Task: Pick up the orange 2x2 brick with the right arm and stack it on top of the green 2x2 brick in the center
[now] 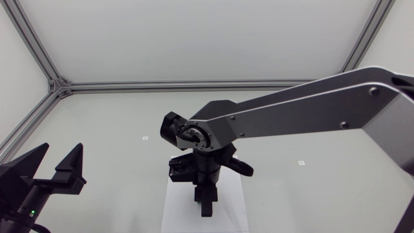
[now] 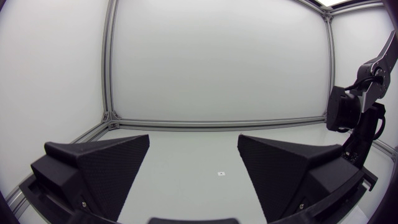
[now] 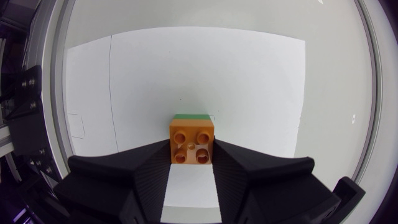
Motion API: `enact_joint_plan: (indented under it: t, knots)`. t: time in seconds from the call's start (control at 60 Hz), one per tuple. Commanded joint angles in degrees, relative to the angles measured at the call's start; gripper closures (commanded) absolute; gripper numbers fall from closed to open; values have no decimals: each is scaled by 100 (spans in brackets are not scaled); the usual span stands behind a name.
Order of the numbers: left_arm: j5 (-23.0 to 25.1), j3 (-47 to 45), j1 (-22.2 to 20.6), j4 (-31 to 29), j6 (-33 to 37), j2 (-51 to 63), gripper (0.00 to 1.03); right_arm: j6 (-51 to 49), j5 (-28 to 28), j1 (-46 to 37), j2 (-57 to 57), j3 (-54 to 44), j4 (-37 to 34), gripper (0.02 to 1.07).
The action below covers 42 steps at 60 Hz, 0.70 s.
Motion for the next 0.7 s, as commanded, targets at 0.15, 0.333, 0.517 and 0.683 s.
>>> enact_joint_plan:
  t: [0.15, 0.333, 0.517, 0.683]
  knots:
    - [23, -235, 16, -78, 73, -45, 4, -60, 35, -15, -6, -71, 34, 99]
    - [23, -235, 16, -78, 73, -45, 4, -165, 62, -41, -14, -141, 52, 99]
    - [23, -235, 16, -87, 73, -45, 4, -227, 97, -59, -6, -150, 61, 99]
    - [23, -235, 16, -78, 73, -45, 4, -262, 114, -68, 3, -212, 78, 99]
